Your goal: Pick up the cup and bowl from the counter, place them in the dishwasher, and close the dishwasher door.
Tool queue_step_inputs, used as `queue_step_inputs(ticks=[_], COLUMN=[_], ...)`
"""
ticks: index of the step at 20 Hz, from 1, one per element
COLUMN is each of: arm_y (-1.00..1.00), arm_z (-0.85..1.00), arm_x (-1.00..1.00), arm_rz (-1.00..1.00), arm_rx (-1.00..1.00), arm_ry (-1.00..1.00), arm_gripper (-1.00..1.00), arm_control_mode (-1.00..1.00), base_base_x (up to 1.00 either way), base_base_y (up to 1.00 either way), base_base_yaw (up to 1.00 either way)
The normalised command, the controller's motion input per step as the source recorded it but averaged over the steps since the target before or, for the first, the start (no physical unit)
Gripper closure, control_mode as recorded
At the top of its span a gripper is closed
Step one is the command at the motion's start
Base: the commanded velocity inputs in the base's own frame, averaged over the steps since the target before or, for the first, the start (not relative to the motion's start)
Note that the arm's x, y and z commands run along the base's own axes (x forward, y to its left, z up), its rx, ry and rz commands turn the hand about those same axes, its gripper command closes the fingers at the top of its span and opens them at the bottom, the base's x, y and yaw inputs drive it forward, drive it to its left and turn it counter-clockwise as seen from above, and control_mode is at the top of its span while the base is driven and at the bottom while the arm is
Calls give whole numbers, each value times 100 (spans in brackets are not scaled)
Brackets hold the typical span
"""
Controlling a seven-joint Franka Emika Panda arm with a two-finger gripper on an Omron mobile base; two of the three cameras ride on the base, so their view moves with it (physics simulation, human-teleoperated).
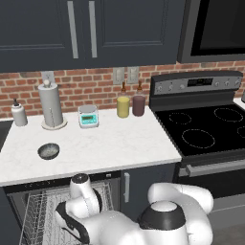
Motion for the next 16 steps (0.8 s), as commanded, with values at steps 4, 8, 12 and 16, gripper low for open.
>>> queue_step_inputs(ticks=[4,8,12,16], arm_y=[11,8,3,0], arm_z=[-15,-35,-45,-48], arm_x=[6,13,17,24], arm_rz=[0,0,0,0], arm_rx=[0,0,0,0], arm_ry=[0,0,0,-1], arm_gripper=[100,100,100,100], arm_control_mode=[-100,-100,-100,-100], base_base_x=[0,0,0,0], base_base_y=[0,0,0,0], base_base_yaw=[0,0,0,0])
